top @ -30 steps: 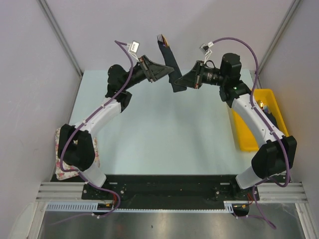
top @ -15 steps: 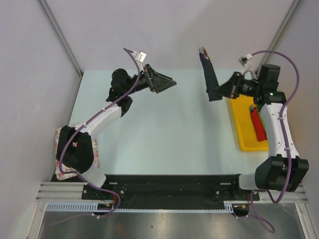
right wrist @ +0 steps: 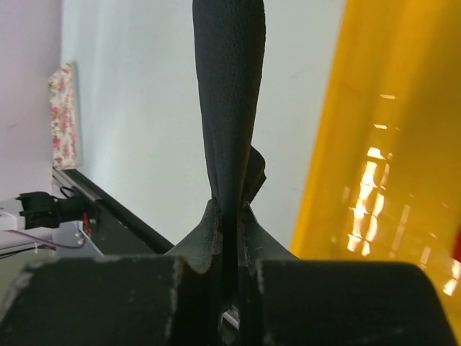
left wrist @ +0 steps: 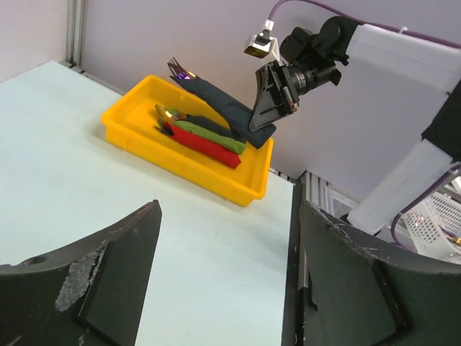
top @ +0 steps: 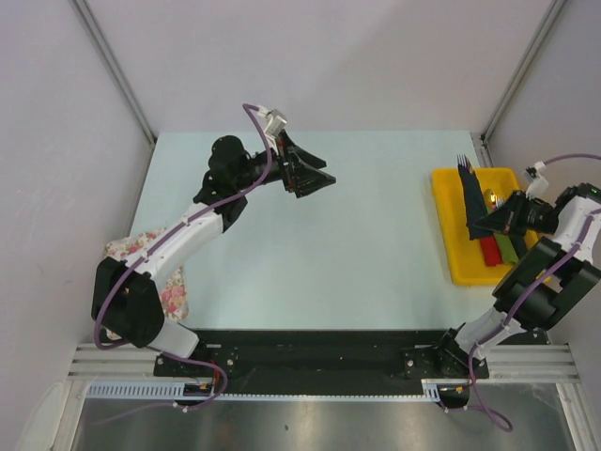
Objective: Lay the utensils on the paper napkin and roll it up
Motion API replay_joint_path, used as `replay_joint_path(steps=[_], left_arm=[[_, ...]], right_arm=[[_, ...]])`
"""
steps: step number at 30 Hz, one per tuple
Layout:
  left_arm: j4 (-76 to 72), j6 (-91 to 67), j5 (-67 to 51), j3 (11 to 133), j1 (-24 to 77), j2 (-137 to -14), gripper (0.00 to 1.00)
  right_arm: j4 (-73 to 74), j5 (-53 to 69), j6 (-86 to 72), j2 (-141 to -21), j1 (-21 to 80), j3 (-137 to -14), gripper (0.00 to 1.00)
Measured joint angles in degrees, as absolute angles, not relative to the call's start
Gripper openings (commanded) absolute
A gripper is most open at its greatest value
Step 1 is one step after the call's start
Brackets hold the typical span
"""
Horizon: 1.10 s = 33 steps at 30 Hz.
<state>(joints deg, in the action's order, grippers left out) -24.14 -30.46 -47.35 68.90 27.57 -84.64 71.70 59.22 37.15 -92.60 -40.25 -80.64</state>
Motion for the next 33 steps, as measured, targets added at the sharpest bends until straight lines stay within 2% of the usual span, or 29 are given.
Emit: replay_joint_path(steps=[10,33], left_arm=[[-22.4,-29.1,-47.3,68.3,27.7,-84.6,0.82],[-18.4,-27.9,-48.4,68.2,27.7,-84.9,0.82]], right_arm=[[75.2,55.6,48.3,-104.8,-44.9,-80.6,0.0],[65.2,53.6,39.9,-122.5,-42.6,-79.1,0.0]])
